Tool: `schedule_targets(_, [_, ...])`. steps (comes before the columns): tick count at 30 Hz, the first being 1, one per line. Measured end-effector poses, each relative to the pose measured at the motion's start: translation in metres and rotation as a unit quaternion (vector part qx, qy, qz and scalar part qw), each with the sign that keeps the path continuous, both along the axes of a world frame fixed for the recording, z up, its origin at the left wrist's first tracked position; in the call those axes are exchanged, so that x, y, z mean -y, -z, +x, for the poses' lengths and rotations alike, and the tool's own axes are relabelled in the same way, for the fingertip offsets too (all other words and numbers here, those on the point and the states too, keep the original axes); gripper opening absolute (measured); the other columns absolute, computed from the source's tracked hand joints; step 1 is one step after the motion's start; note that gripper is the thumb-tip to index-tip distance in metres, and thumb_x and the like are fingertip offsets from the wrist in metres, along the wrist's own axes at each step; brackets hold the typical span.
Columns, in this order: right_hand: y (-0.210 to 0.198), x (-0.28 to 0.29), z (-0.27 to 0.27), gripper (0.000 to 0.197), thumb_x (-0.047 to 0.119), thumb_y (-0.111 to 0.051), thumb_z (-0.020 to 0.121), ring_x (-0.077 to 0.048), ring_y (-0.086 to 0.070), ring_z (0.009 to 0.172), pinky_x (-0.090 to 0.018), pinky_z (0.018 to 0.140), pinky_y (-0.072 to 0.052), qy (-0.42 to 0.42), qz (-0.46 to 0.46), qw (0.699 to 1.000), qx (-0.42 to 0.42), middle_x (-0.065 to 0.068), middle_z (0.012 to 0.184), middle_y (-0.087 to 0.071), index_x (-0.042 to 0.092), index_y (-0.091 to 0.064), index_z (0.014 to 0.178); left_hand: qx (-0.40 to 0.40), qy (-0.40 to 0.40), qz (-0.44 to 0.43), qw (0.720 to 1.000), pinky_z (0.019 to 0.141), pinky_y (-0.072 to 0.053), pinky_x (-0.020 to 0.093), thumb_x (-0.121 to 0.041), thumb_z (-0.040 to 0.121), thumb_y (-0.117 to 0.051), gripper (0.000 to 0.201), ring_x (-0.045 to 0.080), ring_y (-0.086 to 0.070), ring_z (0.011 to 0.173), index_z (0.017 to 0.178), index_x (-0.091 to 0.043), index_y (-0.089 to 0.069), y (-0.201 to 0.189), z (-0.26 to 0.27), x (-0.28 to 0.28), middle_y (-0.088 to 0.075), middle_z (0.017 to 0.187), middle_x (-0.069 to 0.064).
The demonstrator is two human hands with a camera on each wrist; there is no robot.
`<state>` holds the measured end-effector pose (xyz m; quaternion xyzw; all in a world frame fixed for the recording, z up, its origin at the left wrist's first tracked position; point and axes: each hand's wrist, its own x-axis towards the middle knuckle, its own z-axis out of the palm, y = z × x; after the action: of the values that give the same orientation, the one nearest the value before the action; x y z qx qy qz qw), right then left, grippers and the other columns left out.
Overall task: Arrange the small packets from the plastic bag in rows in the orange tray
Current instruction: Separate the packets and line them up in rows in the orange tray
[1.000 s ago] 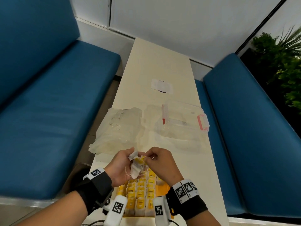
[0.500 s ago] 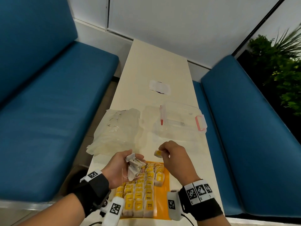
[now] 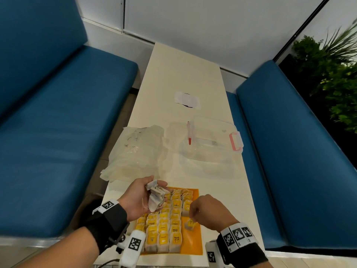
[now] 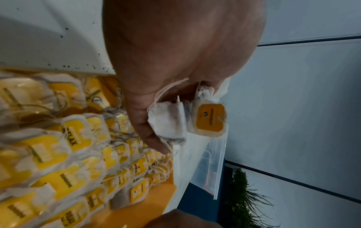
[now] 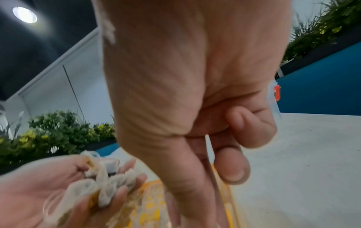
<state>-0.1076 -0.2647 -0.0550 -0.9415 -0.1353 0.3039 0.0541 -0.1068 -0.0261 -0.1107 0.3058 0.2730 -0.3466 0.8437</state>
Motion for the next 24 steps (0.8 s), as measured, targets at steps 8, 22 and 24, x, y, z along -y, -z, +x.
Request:
schedule_targets(8, [0.035,-0.006,0.004,0.026,0.017,-0.056,0.087,-0.025,-0.066,0.094,-0.027,0.072,-0.045,-0.029,-0.088,0.994,0.062,-0.002,0.104,-0.070,0.027,-0.076,0.099,-0.004,-0.002,-0.009,1.000,0.048,-0.052,0.027,-0.038,0.105,-0.040,0.048,0.032,-0.062,0.076,0.104,0.000,-0.070,-0.002,0.001,0.000,-0.069,0.100,0.022])
schedule_targets(22, [0.052,-0.011,0.010,0.025,0.014,-0.050,0.086,-0.027,-0.068,0.089,-0.029,0.070,-0.049,0.002,-0.113,0.985,0.132,-0.003,0.099,-0.071,0.021,-0.071,0.097,-0.010,-0.006,-0.001,1.000,0.055,-0.053,0.029,-0.038,0.105,-0.040,0.048,0.029,-0.063,0.068,0.111,0.001,-0.067,-0.004,0.001,0.000,-0.069,0.096,0.021])
schedule_targets(24, [0.048,-0.013,0.010,0.023,0.017,-0.049,0.086,-0.027,-0.068,0.092,-0.030,0.070,-0.048,0.004,-0.101,0.986,0.134,-0.002,0.100,-0.070,0.021,-0.069,0.097,-0.007,-0.002,0.006,1.000,0.060,-0.053,0.031,-0.038,0.105,-0.039,0.048,0.029,-0.064,0.068,0.110,0.000,-0.068,-0.004,0.001,0.001,-0.069,0.095,0.021])
